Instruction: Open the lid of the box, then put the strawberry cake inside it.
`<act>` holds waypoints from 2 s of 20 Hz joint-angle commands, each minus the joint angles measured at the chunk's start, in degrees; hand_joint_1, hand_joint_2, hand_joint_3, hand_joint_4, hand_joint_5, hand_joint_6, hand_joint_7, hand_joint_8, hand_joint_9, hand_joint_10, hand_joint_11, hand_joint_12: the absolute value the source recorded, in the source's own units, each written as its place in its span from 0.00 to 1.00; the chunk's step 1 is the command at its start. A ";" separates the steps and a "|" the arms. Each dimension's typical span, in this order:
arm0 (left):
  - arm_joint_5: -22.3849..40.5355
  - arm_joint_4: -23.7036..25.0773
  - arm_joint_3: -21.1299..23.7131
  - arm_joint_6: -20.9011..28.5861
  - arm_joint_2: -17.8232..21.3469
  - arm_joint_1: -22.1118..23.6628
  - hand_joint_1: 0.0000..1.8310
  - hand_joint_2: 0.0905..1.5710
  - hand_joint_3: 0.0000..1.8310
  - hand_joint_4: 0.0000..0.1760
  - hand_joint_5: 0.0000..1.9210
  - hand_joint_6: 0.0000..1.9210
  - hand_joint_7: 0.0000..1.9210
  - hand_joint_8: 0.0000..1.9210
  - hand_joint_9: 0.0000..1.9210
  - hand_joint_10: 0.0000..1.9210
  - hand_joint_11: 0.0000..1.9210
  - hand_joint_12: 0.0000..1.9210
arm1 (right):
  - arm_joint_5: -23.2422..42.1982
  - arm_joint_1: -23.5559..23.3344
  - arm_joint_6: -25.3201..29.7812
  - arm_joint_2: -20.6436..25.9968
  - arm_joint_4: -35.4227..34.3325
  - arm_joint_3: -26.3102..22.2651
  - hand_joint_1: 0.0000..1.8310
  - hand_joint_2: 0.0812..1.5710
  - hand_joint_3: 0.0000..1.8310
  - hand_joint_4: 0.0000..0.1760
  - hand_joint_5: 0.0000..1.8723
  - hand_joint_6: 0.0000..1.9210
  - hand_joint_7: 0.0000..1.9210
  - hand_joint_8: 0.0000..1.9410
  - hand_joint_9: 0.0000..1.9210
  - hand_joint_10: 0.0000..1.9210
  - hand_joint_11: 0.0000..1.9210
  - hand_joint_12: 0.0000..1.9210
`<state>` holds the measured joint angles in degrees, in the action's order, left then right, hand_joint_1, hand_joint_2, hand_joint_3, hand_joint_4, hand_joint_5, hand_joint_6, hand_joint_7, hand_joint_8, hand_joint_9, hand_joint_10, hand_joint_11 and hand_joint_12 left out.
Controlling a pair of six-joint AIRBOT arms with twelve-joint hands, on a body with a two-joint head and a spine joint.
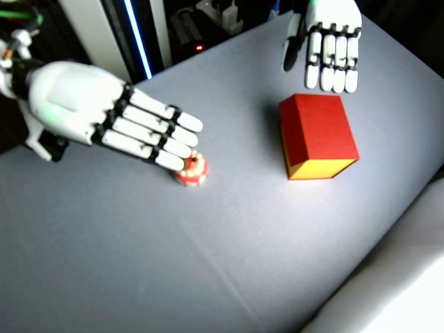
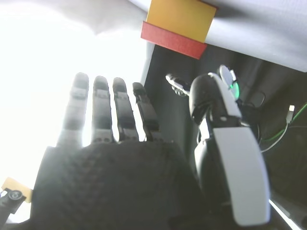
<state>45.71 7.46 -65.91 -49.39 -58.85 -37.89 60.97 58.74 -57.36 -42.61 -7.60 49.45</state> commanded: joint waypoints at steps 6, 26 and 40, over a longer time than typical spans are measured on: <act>4.72 -2.71 -2.31 -0.27 -2.26 2.13 0.49 0.74 0.00 0.73 0.00 0.00 0.00 0.00 0.00 0.00 0.00 0.00 | 7.03 -0.24 0.37 0.15 -0.40 0.42 0.28 0.83 0.00 0.00 0.00 0.00 0.00 0.00 0.00 0.00 0.00 0.00; 12.38 -11.39 -4.62 -1.22 -4.97 2.52 0.12 0.89 0.02 0.77 0.00 0.00 0.00 0.00 0.00 0.00 0.00 0.00 | 7.34 0.32 0.90 -0.37 -0.58 0.66 0.30 0.85 0.00 0.00 0.00 0.00 0.00 0.00 0.00 0.00 0.00 0.00; 18.30 -14.63 -4.12 2.04 -3.16 -1.44 0.37 0.77 0.01 0.68 0.00 0.00 0.00 0.00 0.00 0.00 0.00 0.29 | 7.84 0.76 1.28 -0.64 -1.25 0.72 0.27 0.85 0.00 0.00 0.00 0.00 0.00 0.00 0.00 0.00 0.00 0.00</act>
<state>56.97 -6.85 -69.84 -47.51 -62.59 -39.57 61.49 59.59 -56.42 -43.35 -8.32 50.02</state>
